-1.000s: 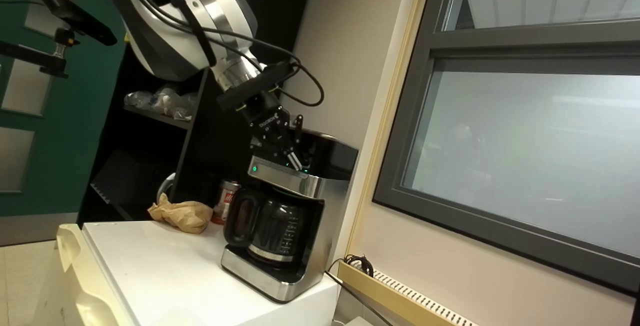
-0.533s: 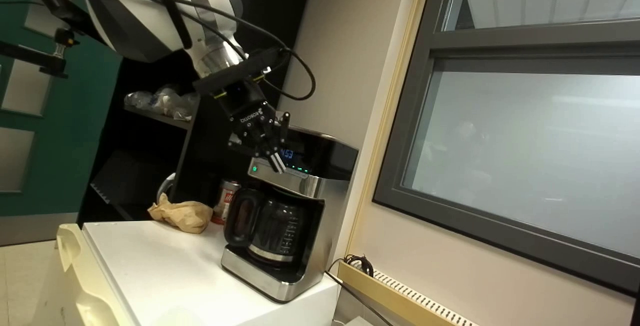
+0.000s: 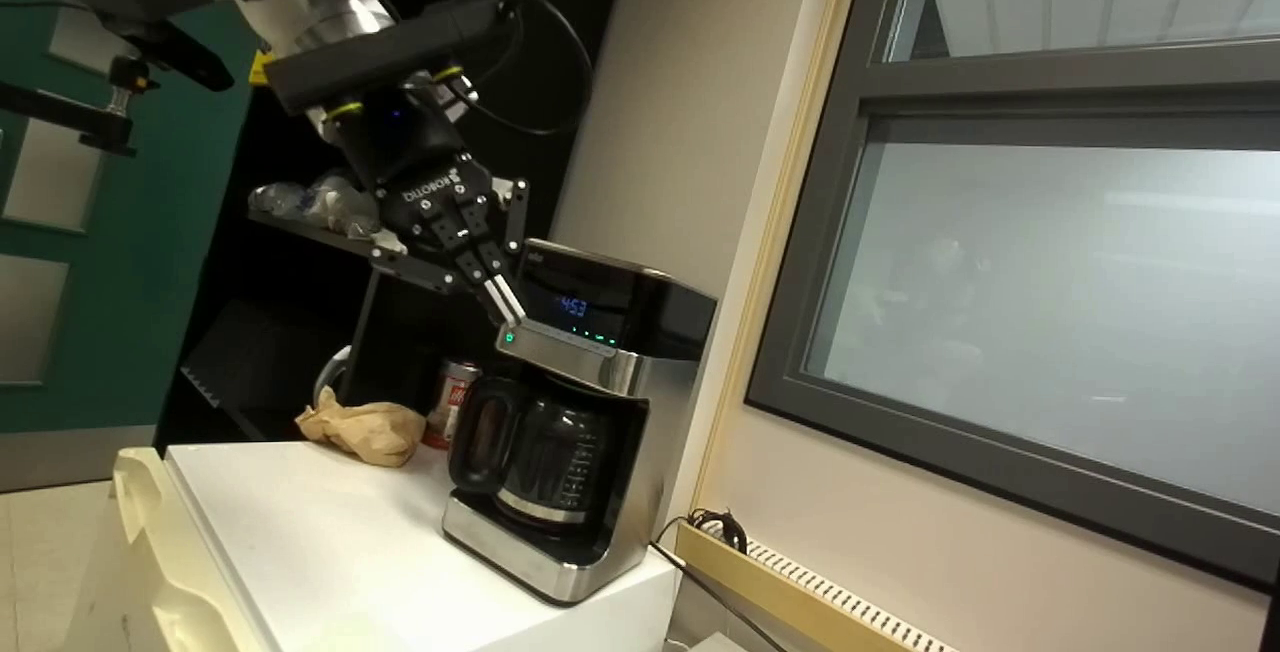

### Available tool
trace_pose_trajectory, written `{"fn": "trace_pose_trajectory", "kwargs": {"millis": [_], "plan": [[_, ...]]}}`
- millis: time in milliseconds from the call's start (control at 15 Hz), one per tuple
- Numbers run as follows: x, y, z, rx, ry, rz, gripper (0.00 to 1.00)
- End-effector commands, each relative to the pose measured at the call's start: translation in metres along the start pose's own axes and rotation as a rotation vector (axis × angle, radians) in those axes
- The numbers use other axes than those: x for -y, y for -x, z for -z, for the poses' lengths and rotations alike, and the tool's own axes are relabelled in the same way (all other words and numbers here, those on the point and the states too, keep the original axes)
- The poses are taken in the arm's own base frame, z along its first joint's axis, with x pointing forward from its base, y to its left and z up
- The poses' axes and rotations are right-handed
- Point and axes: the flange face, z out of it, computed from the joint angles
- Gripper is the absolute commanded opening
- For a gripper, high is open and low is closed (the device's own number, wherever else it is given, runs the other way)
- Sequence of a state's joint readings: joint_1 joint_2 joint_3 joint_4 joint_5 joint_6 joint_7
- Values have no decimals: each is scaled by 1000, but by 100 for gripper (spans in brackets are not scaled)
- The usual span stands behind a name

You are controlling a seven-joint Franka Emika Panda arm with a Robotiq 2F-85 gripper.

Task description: Press the last button to the right of the coffee maker

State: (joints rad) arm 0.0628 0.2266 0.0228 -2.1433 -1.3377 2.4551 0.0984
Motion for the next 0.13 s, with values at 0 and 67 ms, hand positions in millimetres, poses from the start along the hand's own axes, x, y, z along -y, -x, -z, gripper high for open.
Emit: {"fn": "trace_pose_trajectory", "kwargs": {"millis": [0,67], "plan": [[25,36,28,-17,61,47,2],[30,42,33,-18,77,59,2]]}}
